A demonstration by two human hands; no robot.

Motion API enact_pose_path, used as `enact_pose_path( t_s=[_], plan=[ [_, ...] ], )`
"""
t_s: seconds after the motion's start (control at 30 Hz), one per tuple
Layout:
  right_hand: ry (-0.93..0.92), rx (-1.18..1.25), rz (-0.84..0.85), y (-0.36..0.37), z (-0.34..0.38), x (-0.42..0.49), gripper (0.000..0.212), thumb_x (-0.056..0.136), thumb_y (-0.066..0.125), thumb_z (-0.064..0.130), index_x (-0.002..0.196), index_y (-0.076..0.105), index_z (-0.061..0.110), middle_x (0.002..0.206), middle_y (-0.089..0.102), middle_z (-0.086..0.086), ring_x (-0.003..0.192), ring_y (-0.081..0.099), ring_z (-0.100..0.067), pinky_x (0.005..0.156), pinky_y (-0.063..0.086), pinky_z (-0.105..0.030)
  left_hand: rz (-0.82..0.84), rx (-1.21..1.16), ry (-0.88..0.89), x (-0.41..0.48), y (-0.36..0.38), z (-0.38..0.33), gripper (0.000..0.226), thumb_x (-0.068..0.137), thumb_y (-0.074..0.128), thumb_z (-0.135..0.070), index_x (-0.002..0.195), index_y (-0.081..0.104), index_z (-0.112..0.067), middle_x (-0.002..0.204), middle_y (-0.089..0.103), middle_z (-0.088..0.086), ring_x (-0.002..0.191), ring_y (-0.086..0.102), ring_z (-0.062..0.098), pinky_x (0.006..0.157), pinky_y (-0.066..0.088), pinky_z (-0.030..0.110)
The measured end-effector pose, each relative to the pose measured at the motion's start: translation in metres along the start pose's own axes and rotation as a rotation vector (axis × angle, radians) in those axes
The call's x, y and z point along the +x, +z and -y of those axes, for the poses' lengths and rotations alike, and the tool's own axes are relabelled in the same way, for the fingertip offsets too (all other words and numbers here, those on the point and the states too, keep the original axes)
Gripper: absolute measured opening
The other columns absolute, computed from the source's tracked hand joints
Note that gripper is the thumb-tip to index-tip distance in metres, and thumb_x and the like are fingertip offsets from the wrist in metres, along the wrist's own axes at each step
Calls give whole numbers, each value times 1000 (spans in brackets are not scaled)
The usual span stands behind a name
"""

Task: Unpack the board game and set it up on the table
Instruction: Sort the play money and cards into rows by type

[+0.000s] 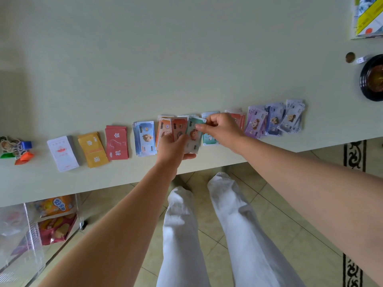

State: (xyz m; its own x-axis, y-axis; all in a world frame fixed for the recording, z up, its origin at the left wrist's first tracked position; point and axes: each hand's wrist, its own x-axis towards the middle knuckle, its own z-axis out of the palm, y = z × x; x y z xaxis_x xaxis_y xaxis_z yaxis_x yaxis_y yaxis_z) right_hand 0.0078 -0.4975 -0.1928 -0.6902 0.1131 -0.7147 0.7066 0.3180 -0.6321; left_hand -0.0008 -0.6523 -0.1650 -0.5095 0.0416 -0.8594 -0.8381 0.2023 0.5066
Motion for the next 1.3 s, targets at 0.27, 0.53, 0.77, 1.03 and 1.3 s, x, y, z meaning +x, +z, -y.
enact_pose_path(
  t_s=[0.27, 0.53, 0.77, 1.03, 1.3],
  plan=[
    [28, -221, -219, -25, -27, 11, 20, 81, 75, 30, 78, 65, 12, 84, 69, -5, 75, 62, -17, 66, 53, -33, -60, 108, 48, 3, 9, -2, 16, 99, 48, -14, 103, 63, -9, 89, 70, 5, 74, 69, 14, 56, 59, 27],
    [-5, -233, -391, -21, -26, 9, 31, 82, 72, 35, 98, 57, 13, 80, 58, 3, 70, 57, -10, 57, 46, -24, -43, 144, 86, 0, 23, 3, 7, 94, 58, -13, 92, 60, -19, 75, 68, -4, 70, 70, 14, 56, 59, 26],
    [-82, 40, 23, -37, -27, -10, 18, 89, 67, 27, 89, 65, 9, 74, 59, 8, 63, 56, 8, 59, 42, -9, 33, 160, 42, -5, 50, -1, 7, 91, 64, -13, 96, 65, -9, 83, 72, 5, 69, 72, 15, 57, 59, 26],
    [1, -192, -183, -75, -48, -2, 24, 86, 69, 30, 89, 73, 7, 81, 71, -6, 68, 62, -14, 64, 52, -27, -7, 201, 13, -5, 72, -9, 18, 98, 46, -9, 88, 61, -14, 86, 66, 5, 77, 68, 18, 60, 60, 28],
    [59, -377, -354, -78, -55, 8, 25, 83, 71, 34, 87, 70, 9, 92, 73, -6, 80, 66, -18, 52, 37, -22, -38, 236, 57, -3, 77, -11, 4, 95, 57, -13, 96, 61, -14, 78, 69, -2, 70, 69, 12, 53, 57, 21]
  ],
)
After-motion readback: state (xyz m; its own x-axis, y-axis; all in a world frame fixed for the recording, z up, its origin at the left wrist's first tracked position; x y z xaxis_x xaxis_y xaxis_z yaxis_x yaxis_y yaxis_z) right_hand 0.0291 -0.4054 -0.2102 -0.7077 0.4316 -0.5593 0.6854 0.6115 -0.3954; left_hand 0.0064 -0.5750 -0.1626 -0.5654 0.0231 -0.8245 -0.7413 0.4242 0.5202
